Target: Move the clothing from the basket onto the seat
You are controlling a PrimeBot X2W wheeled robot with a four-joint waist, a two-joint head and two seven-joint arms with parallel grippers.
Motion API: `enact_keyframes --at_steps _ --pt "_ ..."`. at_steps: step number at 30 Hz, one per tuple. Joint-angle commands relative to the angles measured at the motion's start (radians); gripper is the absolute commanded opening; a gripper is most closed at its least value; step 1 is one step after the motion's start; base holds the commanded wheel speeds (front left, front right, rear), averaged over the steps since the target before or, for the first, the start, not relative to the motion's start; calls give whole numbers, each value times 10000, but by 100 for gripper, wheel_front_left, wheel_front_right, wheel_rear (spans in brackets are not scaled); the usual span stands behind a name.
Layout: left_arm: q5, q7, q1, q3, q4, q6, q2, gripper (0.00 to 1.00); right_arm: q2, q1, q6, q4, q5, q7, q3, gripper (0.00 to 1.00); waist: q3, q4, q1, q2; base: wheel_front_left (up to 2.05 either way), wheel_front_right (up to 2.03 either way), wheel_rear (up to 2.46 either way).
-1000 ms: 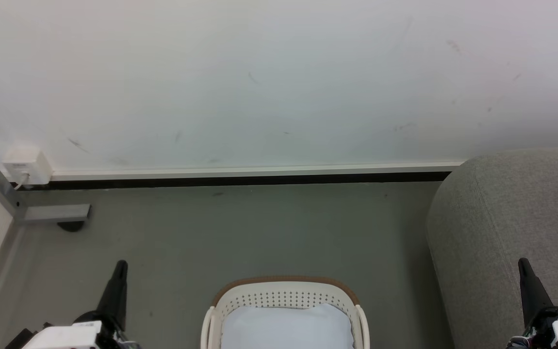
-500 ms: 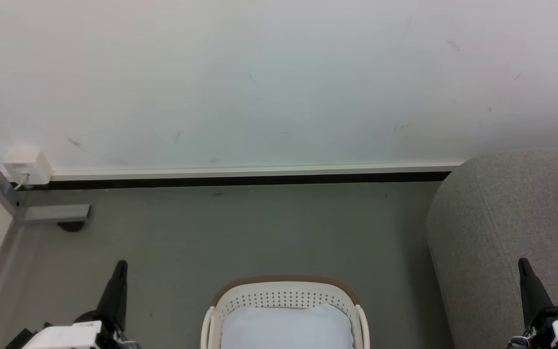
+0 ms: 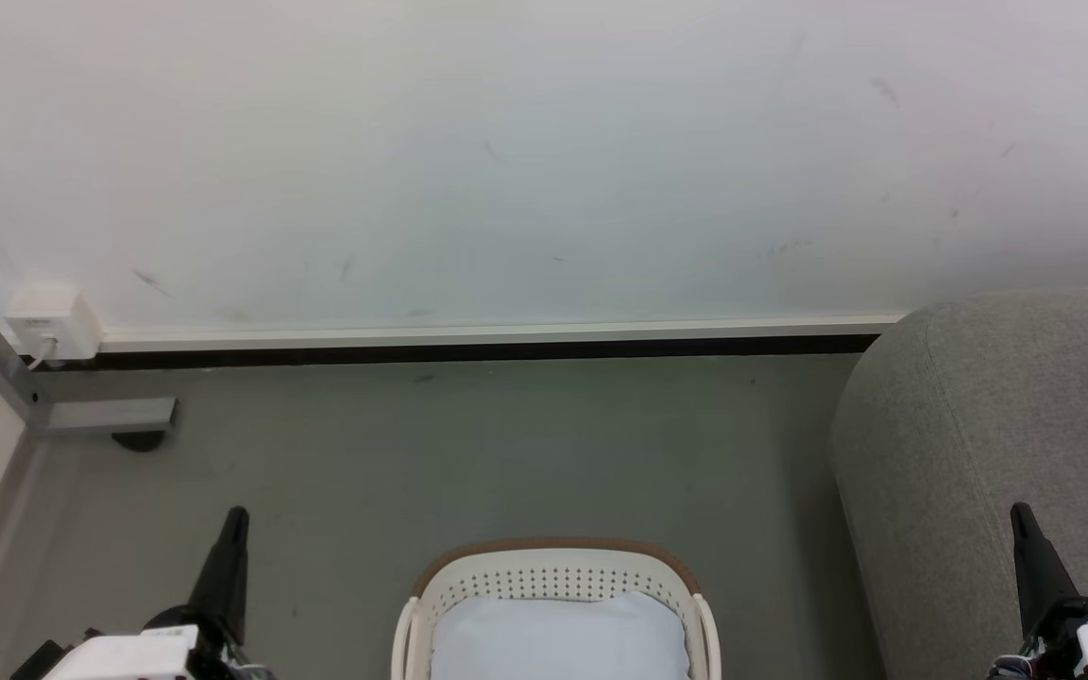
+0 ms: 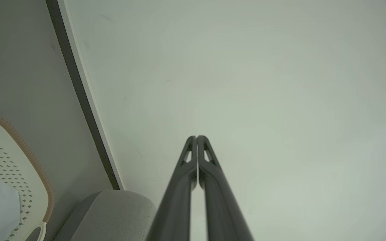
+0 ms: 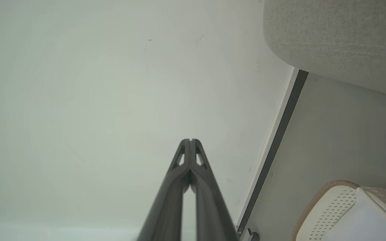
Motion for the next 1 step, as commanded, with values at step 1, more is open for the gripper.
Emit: enact_keyframes --at_steps 1 --pt "-137 35 -91 24 -31 -63 70 0 -71 -116 -21 -50 20 29 -32 0 0 0 0 0 0 0 0"
